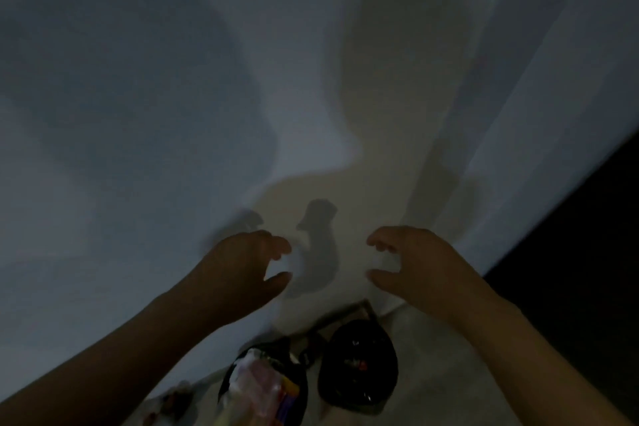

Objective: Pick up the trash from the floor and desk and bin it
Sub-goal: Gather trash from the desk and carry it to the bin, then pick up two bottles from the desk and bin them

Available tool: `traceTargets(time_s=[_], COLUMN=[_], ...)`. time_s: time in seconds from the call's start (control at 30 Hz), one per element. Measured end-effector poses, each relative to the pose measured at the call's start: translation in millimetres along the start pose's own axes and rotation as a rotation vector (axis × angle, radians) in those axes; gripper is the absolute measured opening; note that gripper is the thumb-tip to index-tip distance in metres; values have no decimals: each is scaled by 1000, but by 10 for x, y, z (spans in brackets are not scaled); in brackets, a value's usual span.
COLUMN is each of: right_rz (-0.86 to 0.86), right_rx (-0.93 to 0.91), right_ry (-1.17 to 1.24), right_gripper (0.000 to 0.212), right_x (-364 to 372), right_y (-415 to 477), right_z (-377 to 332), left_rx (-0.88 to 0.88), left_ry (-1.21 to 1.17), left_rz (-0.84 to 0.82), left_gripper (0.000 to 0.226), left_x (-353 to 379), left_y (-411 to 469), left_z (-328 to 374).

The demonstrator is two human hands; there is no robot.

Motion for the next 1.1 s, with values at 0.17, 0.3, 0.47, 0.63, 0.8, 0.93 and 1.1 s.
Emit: traceTargets(time_s=[0.17,0.3,0.47,0.63,0.8,0.93,1.1], right_rz=[21,22,-54,-108,-166,-240,-338], right_rx=[-244,-424,-669,-922,-1170,-1343,-1507], right_ry=[-52,-39,-46,-31,-21,19,73], right_gripper=[46,41,41,40,40,38,38], right_x=[-305,-363,-220,104,597,1018,1458], right_y=[129,224,245,-68,-787,-1604,-2715], right_z=[-535,-1165,-2158,-3326,-4415,-5206,-6045], left_rx=[-145,-282,-523,-780,-1010,-1170,-1363], left_ry=[128,185,253,329,421,480,538], left_rz=[113,176,259,326,417,472,533], left_gripper=[42,43,43,42,41,38,35], left_x=[-544,-969,-1485,-1933,-2292,-2502,-2637], left_y=[-308,-747,-1554,-2711,-4156,-5337,-6730], left_z=[-20,-168,-399,-537,-380,-77,376])
Point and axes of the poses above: each hand's wrist, its own y-axis towards the middle knuckle, its own x-axis out of the palm, z = x × y, the point moved 2 cm from there along y, towards the middle knuckle, and after that the axes turned 4 degrees about y, right-handed, at the moved point
